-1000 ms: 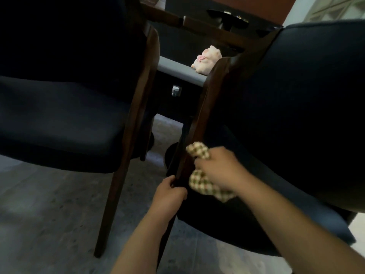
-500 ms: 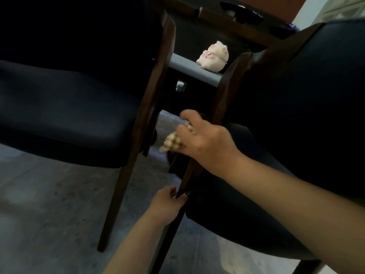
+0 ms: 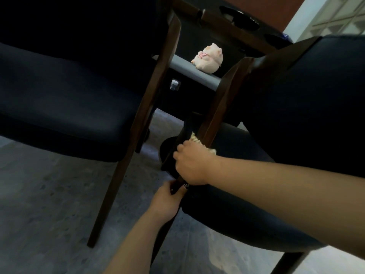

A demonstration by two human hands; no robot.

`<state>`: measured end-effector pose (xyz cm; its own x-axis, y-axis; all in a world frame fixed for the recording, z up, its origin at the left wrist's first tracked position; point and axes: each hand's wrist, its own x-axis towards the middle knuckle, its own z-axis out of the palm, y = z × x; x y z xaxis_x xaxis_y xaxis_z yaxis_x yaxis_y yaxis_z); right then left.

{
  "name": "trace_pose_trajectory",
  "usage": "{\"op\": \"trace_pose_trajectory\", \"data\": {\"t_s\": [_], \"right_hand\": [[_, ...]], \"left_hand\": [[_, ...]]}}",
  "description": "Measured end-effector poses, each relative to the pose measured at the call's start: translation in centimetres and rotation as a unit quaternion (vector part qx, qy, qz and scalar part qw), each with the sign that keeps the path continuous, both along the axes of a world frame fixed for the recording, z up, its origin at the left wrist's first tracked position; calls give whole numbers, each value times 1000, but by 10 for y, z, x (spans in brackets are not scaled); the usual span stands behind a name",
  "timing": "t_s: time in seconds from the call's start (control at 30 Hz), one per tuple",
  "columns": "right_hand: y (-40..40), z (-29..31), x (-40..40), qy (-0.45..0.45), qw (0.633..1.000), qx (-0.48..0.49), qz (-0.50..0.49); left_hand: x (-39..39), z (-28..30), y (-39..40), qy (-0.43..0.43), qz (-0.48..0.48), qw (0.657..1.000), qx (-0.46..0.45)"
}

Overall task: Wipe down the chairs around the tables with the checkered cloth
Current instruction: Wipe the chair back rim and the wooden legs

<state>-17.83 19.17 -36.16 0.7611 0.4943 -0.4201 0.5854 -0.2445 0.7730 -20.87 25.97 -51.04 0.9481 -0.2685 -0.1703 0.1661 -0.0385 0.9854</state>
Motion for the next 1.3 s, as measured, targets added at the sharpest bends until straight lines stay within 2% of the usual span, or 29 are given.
{"op": "trace_pose_trajectory", "data": {"t_s": [0.1,0.2,0.33,0.47,0.53,0.6,0.67,0.8,0.87,0.9,0.97,1.07,1.2,1.3], "right_hand": [[3,1,5,16,999,-12,-39],[5,26,16,-21,997,-5,-68],[1,94,35,-140,988,-3,-67],[8,154,47,-286,944,8,-162],[11,179,51,-319,913,83,-240],[10,196,51,-300,880,200,-310],[10,197,51,-298,860,239,-337],[9,172,58,-374,841,203,-334],[7,159,58,-401,850,165,-300],[5,151,54,-404,866,138,-260],[-1,120,41,-362,916,90,-145],[-6,51,10,-197,976,85,-48],[-13,3,-9,-54,989,136,-30],[-27,8,-14,-33,982,178,59]], "left_hand": [[0,0,-1,-9,-5,1000,0],[0,0,-3,-2,-12,1000,16],[0,-1,-6,-6,-16,999,41],[0,-1,-4,-6,-13,999,41],[0,-1,-3,-7,-14,999,40],[0,0,-2,-5,-18,999,41],[-1,0,-3,-6,-17,999,46],[-2,-2,-5,-19,-9,999,50],[-2,-2,-5,-21,-5,998,50],[-2,-2,-5,-22,-5,998,56],[-2,-1,-5,-21,-2,998,66],[-3,1,-3,-28,13,997,68],[-7,8,3,-36,-2,996,79],[-11,21,8,-36,-7,995,91]]}}
